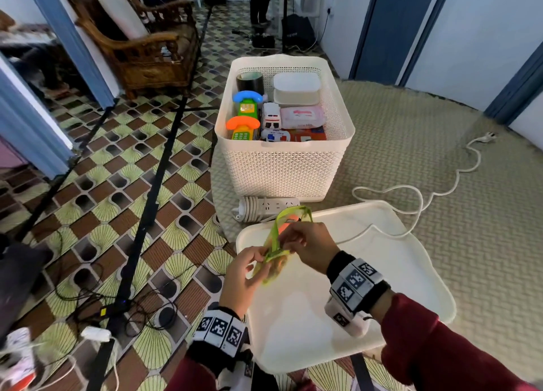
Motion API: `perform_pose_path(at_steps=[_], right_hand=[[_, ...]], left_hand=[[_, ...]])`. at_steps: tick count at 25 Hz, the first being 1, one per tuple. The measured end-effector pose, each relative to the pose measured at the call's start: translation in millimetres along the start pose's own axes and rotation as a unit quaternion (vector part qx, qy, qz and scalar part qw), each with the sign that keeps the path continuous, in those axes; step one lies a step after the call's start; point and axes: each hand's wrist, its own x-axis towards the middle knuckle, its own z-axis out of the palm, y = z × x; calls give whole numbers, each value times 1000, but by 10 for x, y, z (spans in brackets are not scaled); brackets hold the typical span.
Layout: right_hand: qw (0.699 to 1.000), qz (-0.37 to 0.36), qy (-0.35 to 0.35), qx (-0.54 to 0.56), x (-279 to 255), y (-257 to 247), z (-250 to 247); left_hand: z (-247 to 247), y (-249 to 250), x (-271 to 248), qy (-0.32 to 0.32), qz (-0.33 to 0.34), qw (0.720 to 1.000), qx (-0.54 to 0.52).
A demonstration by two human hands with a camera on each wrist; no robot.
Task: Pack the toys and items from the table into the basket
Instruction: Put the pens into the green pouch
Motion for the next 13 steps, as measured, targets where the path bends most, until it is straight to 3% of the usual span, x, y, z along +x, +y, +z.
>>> perform_pose_path(at_steps=[3,6,11,13], right_hand=[[991,50,98,-76,191,214,-156],[973,148,156,-79,229,527,-378],[983,112,144,-22,88,339,-197],[990,113,79,21,8,-1,-15]], left_hand=[[-158,112,47,1,5,1000,-6],[-357,130,75,61,13,998,28],[-391,132,193,51,-10,998,-33],[-357,242,333,30,0,998,-51]])
